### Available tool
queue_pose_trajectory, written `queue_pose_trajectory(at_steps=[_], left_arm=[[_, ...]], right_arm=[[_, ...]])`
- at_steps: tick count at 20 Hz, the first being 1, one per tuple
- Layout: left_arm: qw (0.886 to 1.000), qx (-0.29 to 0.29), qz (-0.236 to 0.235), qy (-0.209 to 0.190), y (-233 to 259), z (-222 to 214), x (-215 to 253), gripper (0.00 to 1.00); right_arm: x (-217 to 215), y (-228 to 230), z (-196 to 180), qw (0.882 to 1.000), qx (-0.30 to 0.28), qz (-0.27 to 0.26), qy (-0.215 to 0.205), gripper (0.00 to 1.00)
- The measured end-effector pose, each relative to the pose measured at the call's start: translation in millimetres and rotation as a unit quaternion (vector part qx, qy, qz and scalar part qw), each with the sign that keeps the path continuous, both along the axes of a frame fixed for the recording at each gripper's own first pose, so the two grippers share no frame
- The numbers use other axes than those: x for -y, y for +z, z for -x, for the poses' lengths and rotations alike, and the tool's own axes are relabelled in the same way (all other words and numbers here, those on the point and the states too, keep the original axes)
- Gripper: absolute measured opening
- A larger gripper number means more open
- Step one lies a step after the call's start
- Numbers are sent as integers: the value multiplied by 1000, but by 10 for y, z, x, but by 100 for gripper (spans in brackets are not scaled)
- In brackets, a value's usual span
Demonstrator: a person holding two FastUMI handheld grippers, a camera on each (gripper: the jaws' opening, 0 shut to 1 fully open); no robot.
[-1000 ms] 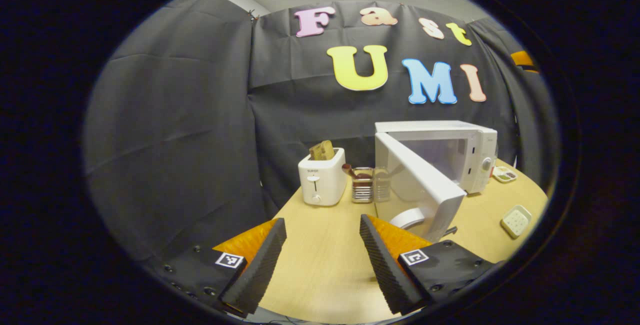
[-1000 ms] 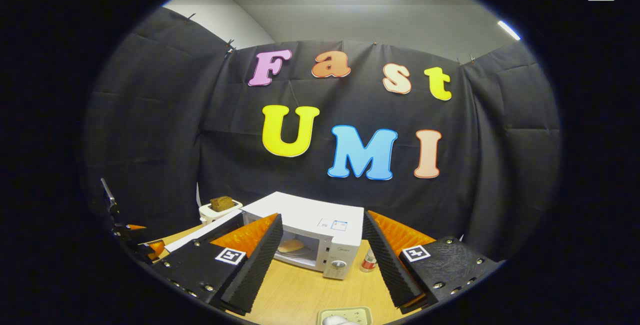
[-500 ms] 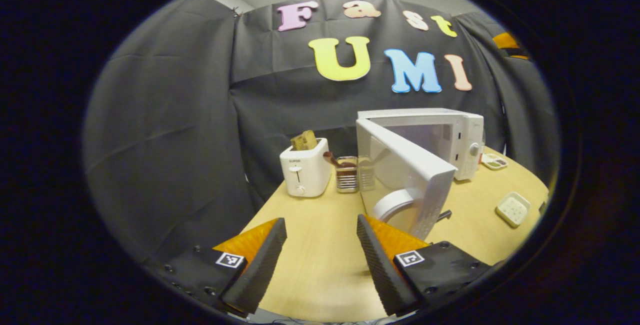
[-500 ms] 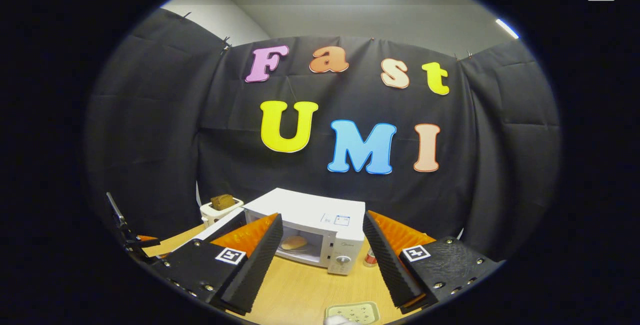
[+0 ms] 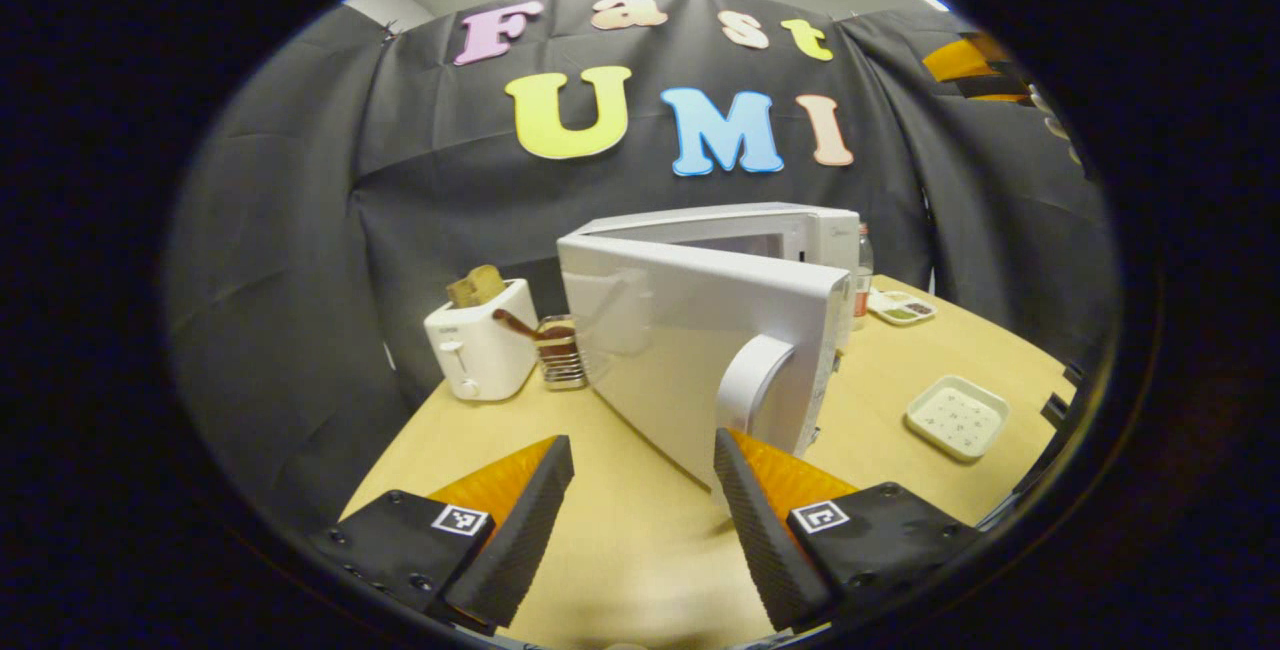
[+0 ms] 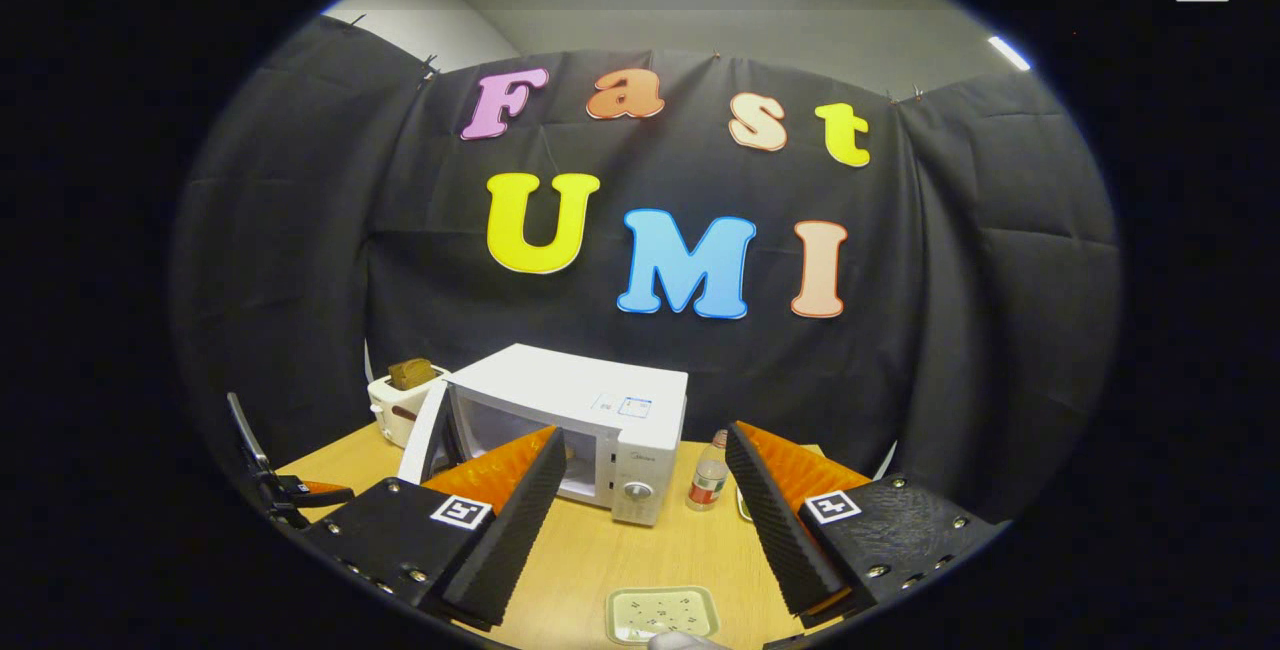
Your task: Open the microwave oven with the left hand, put the food in, and close the microwave oven.
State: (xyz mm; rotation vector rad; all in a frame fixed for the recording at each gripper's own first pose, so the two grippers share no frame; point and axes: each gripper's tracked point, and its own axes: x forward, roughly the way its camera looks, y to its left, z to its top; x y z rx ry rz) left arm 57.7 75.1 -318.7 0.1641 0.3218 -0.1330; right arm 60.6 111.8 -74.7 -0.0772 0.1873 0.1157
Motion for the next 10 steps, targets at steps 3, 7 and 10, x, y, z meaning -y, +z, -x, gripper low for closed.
queue_pose_trajectory(at_steps=[3, 7, 10], left_arm=[[1000, 3, 11, -19, -1, -267, 521, 94], [999, 13, 17, -33, 12, -665, 1084, 94], [999, 20, 13, -42, 11, -953, 1412, 94]], right_arm=[[318, -95, -26, 1000, -17, -5, -7, 98], [735, -202, -77, 999, -31, -4, -18, 98], [1039, -248, -137, 999, -39, -4, -31, 98]])
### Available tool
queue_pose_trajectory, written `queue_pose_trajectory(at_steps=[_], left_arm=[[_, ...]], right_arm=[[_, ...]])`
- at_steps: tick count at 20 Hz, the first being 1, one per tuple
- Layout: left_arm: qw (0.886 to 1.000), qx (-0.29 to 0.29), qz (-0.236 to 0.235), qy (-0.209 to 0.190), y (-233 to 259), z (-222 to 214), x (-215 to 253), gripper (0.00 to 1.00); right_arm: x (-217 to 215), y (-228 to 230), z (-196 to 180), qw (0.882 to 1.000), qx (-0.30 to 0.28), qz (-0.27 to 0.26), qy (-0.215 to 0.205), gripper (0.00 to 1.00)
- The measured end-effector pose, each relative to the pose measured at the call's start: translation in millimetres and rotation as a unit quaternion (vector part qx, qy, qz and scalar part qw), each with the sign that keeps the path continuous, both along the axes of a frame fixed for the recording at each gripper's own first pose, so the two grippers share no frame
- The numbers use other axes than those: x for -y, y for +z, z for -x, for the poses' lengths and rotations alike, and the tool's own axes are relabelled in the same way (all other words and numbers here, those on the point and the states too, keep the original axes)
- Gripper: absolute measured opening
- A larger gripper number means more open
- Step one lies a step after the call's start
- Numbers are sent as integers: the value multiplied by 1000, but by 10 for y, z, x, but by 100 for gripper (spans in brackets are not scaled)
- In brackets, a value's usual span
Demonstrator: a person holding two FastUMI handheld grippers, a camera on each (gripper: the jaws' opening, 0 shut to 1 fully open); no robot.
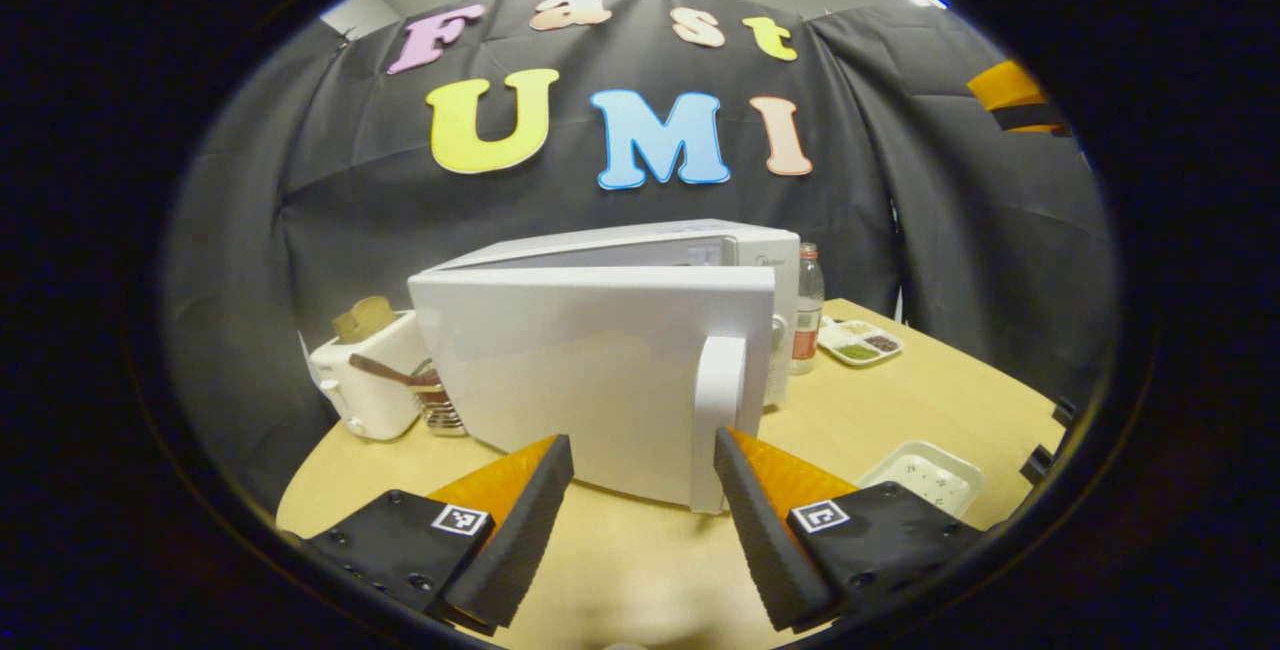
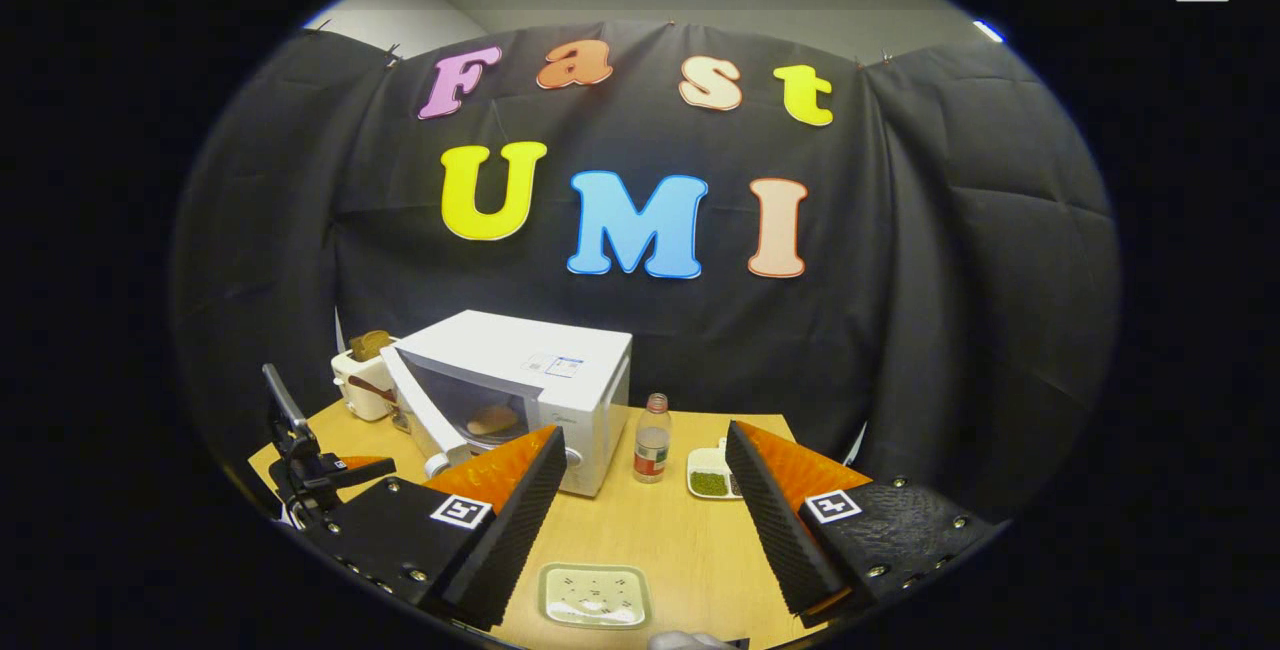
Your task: Open the microwave oven with the left hand, put the food in, and close the microwave oven.
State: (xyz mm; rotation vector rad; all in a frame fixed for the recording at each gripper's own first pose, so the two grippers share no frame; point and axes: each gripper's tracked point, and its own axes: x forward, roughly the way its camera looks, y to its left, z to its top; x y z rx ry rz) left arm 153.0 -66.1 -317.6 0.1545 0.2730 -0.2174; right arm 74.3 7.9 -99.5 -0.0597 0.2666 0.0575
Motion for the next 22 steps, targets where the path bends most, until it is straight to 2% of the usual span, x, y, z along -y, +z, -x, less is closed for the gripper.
queue_pose_trajectory(at_steps=[1, 2, 3, 4, 5, 6, 9, 14, 16, 18, 20, 22], left_arm=[[1000, 2, 0, -1, 2, -88, 74, 94], [1000, 1, 0, -2, -12, -186, 131, 94], [1000, 2, 0, -1, -27, -268, 176, 94], [1000, 5, -1, 0, -33, -353, 206, 94], [1000, 3, -1, -3, -41, -429, 246, 98], [1000, 3, -2, -4, -54, -505, 284, 100], [1000, 10, 2, -2, -66, -696, 380, 98], [1000, 17, -4, 7, -84, -990, 512, 100], [1000, 19, -10, 15, -103, -1097, 530, 98], [999, 22, -12, 44, -105, -1177, 425, 100], [998, 11, 21, 52, -180, -1189, 408, 100], [998, 1, 31, 58, -238, -1185, 394, 98]], right_arm=[[89, -14, -28, 1000, -3, 0, -5, 98], [174, -17, -53, 1000, -4, 1, -9, 94], [251, -19, -75, 1000, -5, 1, -13, 98], [316, -28, -105, 1000, -6, 2, -16, 94], [374, -31, -118, 1000, -7, 3, -20, 94], [430, -39, -145, 1000, -9, 5, -22, 98], [532, -55, -221, 1000, -15, 12, -25, 98], [611, -71, -336, 1000, -19, 13, -22, 98], [622, -111, -360, 999, -24, 18, -21, 98], [623, -126, -333, 999, -29, 17, -19, 98], [616, -151, -341, 999, -32, 13, -18, 98], [620, -157, -374, 999, -33, 12, -17, 98]])
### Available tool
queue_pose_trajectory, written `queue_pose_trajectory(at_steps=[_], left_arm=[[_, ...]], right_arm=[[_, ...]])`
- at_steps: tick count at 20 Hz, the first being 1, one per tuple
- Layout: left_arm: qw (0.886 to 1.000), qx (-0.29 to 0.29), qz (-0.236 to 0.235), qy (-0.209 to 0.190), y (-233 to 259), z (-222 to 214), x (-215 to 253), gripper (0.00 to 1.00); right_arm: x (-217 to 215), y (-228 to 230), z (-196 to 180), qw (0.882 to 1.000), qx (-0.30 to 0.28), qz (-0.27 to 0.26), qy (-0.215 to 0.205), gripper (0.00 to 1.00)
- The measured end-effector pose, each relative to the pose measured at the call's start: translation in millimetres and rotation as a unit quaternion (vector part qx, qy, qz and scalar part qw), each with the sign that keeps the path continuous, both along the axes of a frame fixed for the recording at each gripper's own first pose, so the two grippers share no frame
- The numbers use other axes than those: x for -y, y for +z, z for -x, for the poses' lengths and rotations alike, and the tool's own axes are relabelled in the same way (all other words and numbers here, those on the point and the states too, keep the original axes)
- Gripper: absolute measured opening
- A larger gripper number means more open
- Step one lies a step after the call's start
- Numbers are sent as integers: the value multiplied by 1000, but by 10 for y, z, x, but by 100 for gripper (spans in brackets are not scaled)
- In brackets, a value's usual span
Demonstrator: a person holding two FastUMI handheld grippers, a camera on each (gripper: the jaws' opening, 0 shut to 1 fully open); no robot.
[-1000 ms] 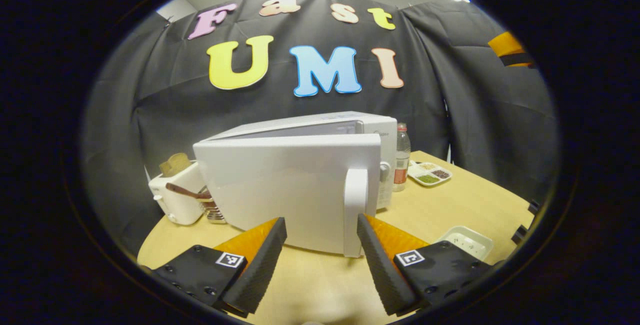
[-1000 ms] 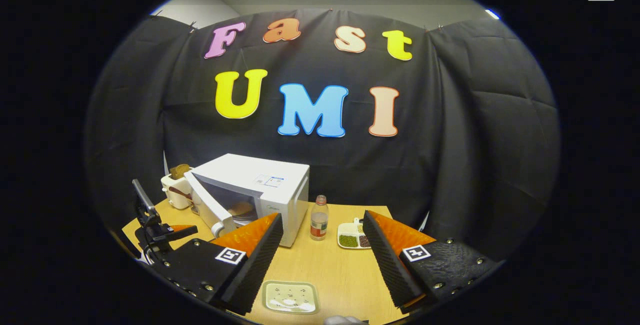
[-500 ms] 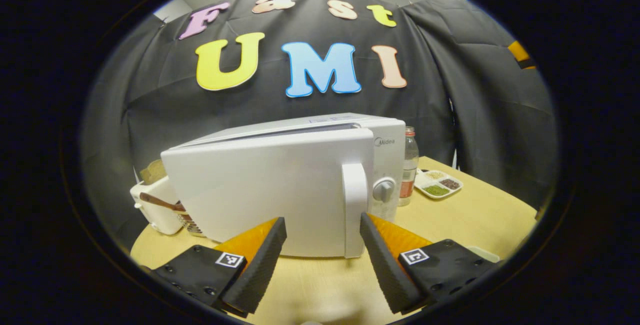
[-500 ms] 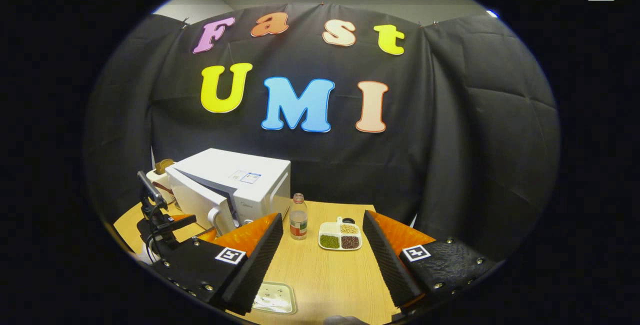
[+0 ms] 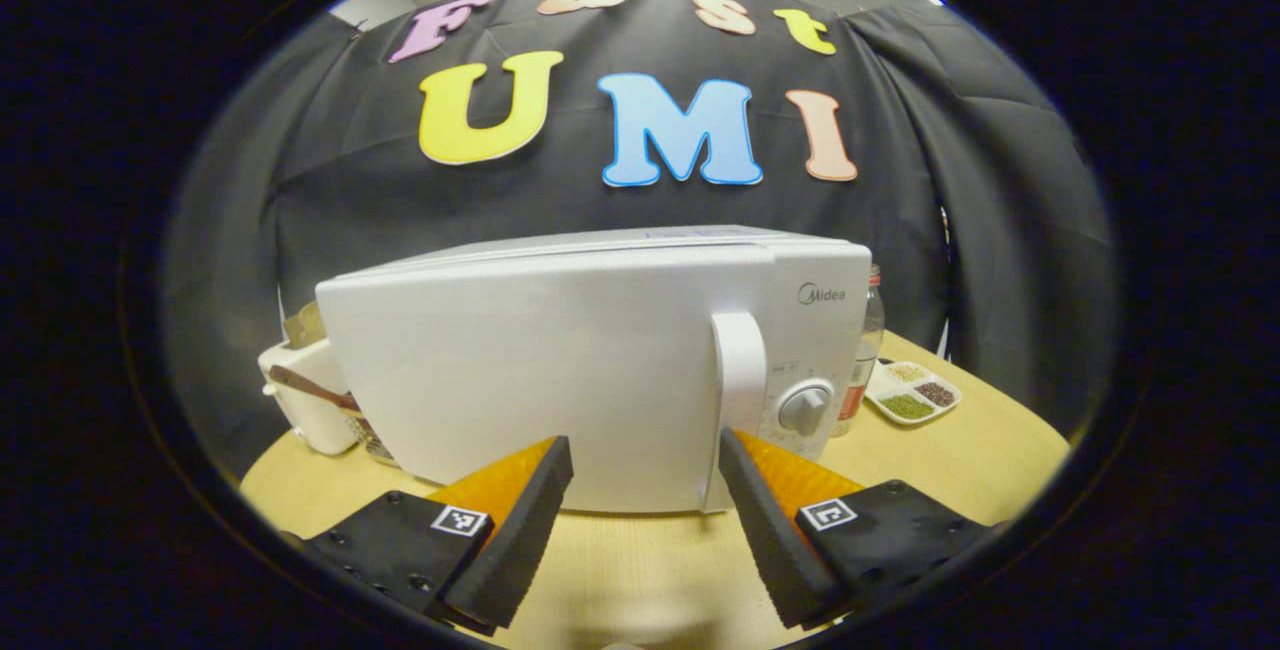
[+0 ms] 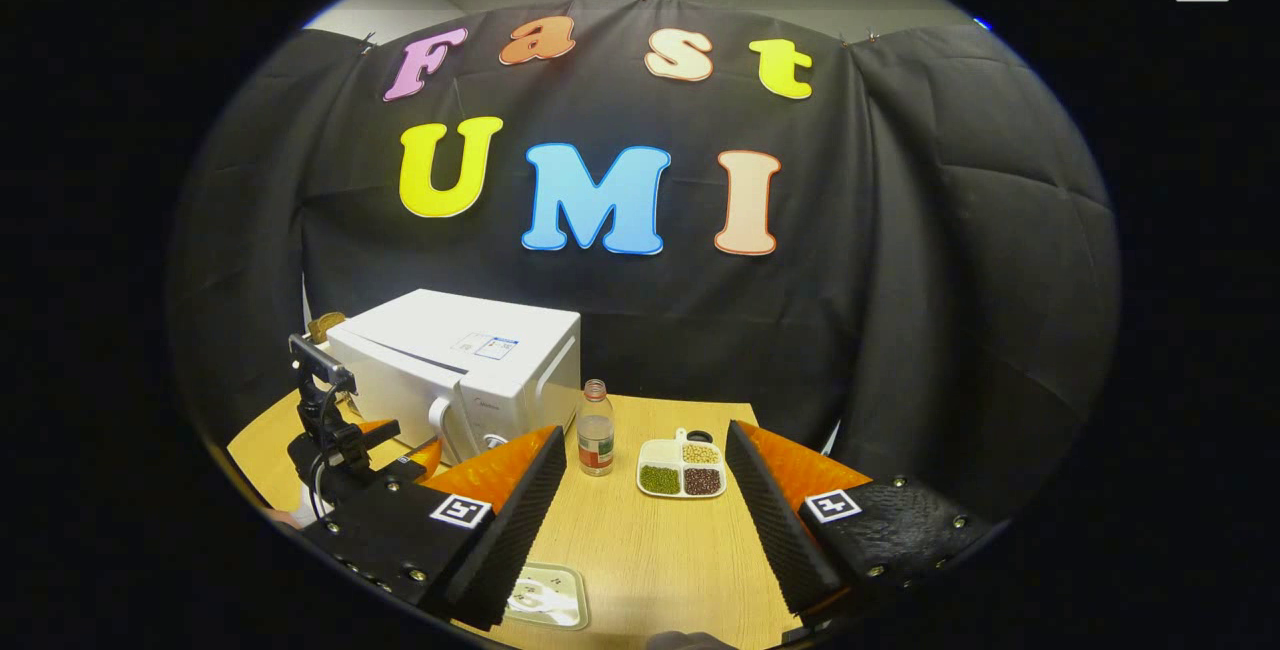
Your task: Open the microwave oven with the left hand, put the food in, and close the microwave oven.
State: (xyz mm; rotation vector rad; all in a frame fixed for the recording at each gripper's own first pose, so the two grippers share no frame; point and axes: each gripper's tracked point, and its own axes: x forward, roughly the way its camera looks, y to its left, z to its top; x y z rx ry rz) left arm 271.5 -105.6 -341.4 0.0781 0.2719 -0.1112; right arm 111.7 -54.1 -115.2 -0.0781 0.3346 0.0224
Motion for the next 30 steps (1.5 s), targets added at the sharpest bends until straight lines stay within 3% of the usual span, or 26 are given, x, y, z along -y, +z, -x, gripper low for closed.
queue_pose_trajectory(at_steps=[6, 8, 9, 12, 13, 14, 17, 24, 30], left_arm=[[1000, 7, -5, -5, 23, -18, 53, 100], [1000, 22, -13, 5, 45, -108, 60, 95], [1000, 5, -15, -16, 2, -113, 141, 99], [1000, -4, -27, -2, -120, -72, 134, 96], [999, -5, -33, -2, -111, -75, 122, 96], [999, -3, -33, -2, -68, -63, 119, 96], [999, 11, -32, -14, 118, -7, 153, 96], [999, 48, -10, -12, 1056, 650, -179, 95], [997, 69, 23, 0, 2123, 1165, -1035, 96]], right_arm=[[-28, -16, 4, 1000, -3, -4, 4, 98], [-41, -29, 0, 1000, -5, -4, 8, 98], [-50, -26, -3, 1000, -7, -5, 9, 98], [-130, 14, 70, 1000, -4, -10, 15, 98], [-136, 12, 94, 1000, -4, -7, 17, 94], [-132, 40, 111, 1000, -2, -7, 16, 98], [-172, 93, 171, 1000, 4, -11, 19, 98], [-495, 361, 272, 998, 35, -43, 30, 98], [-747, 729, 344, 995, 83, -46, 21, 98]])
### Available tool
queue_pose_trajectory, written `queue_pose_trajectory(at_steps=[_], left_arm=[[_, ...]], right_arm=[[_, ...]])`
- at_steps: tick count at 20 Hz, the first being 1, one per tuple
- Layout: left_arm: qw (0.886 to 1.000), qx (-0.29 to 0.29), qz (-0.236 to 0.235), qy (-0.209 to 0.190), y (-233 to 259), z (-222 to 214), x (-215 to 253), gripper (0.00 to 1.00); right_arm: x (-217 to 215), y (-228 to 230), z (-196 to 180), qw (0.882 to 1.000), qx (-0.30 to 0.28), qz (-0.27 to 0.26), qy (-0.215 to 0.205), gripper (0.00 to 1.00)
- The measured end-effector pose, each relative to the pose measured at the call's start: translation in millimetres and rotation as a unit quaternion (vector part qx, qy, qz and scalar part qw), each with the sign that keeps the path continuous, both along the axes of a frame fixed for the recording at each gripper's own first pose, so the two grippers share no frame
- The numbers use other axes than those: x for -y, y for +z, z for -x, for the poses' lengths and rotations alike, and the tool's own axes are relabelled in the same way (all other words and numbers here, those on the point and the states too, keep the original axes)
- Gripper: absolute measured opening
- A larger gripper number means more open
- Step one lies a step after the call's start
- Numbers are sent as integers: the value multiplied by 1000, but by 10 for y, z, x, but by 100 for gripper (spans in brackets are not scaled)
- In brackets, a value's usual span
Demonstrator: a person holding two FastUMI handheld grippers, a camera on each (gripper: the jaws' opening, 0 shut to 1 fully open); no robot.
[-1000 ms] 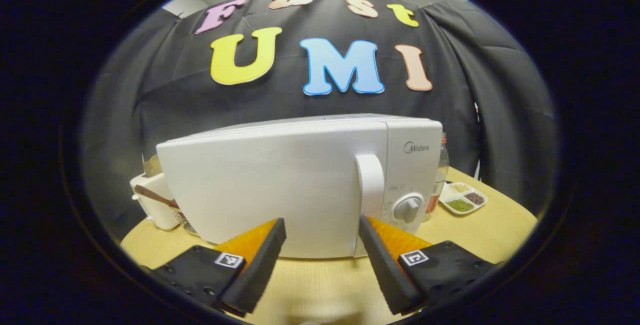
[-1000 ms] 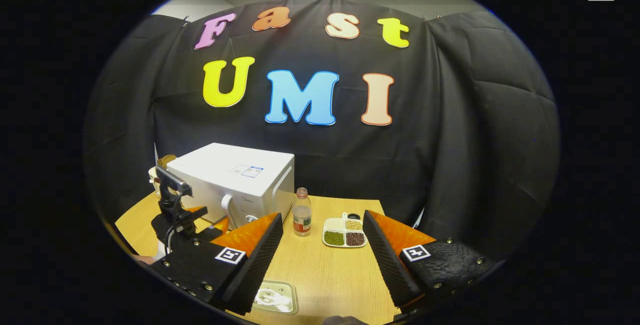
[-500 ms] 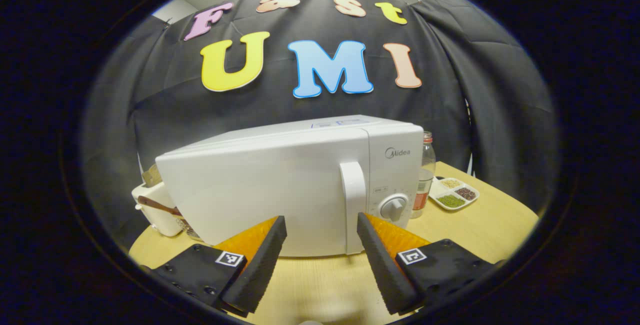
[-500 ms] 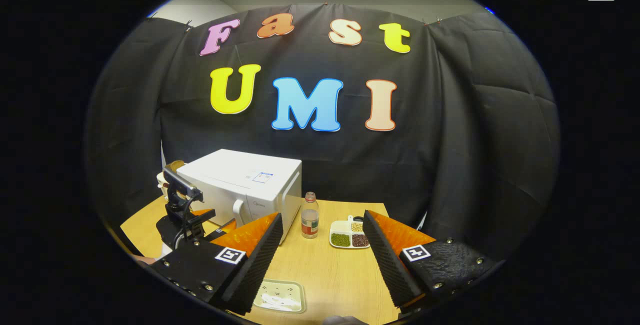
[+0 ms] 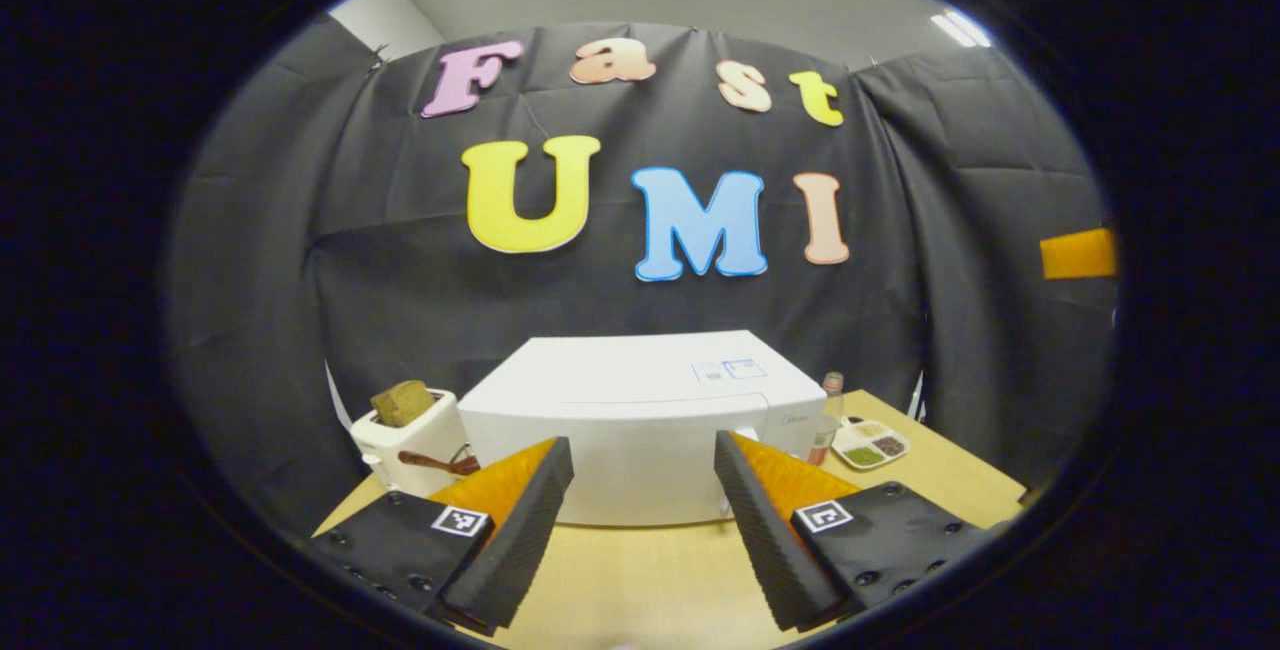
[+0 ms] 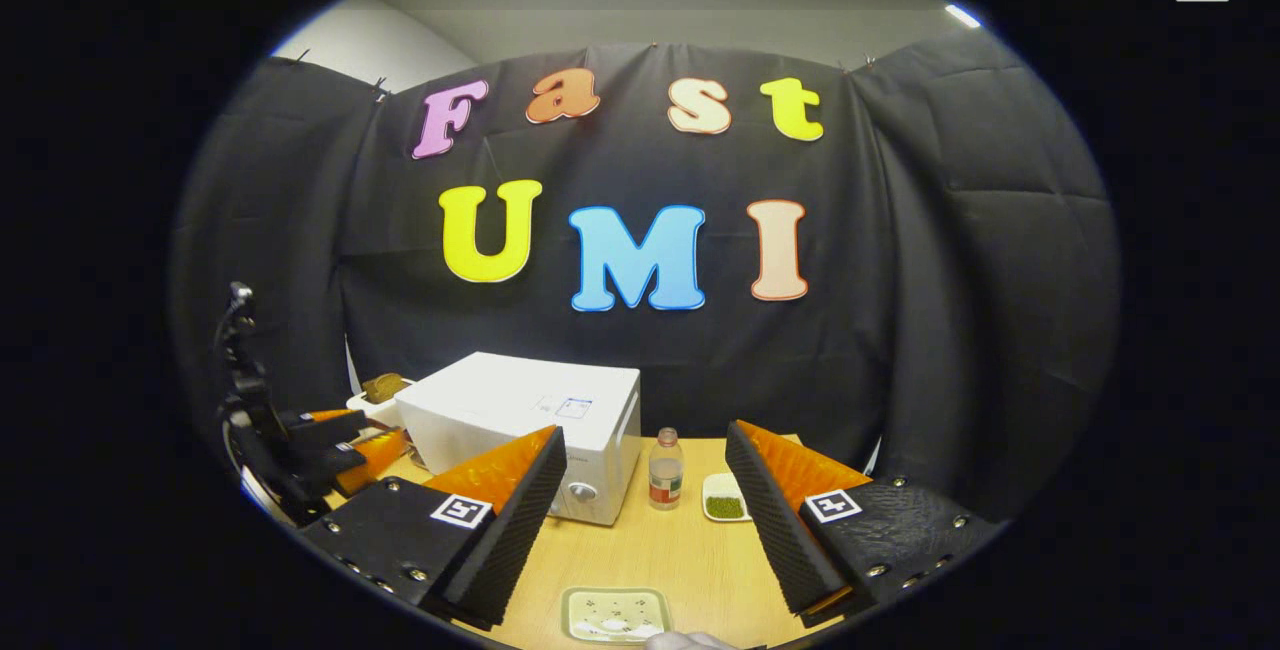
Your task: Open the microwave oven with the left hand, put the food in, and close the microwave oven.
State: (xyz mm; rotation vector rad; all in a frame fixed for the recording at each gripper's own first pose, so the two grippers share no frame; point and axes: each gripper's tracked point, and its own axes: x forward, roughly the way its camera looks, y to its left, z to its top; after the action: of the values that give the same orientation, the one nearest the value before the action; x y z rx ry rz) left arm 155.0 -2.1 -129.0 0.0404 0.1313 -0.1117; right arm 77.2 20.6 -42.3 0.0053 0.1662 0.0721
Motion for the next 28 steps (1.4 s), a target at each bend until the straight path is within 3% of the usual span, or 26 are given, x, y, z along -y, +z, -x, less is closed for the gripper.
queue_pose_trajectory(at_steps=[5, 10, 11, 13, 28], left_arm=[[999, 45, 3, 21, 824, 372, -709, 96], [997, 73, 21, 14, 1273, 661, -848, 94], [997, 79, 22, 15, 1344, 711, -865, 99], [996, 82, 26, 17, 1384, 758, -889, 94], [995, 91, 28, 20, 1523, 1046, -1003, 94]], right_arm=[[-51, 277, 104, 998, 30, -25, -42, 98], [-225, 366, 216, 997, 47, -10, -62, 98], [-277, 349, 249, 997, 46, -10, -62, 98], [-415, 330, 292, 998, 41, -19, -52, 98], [-488, 486, 490, 997, 54, -6, -50, 98]])
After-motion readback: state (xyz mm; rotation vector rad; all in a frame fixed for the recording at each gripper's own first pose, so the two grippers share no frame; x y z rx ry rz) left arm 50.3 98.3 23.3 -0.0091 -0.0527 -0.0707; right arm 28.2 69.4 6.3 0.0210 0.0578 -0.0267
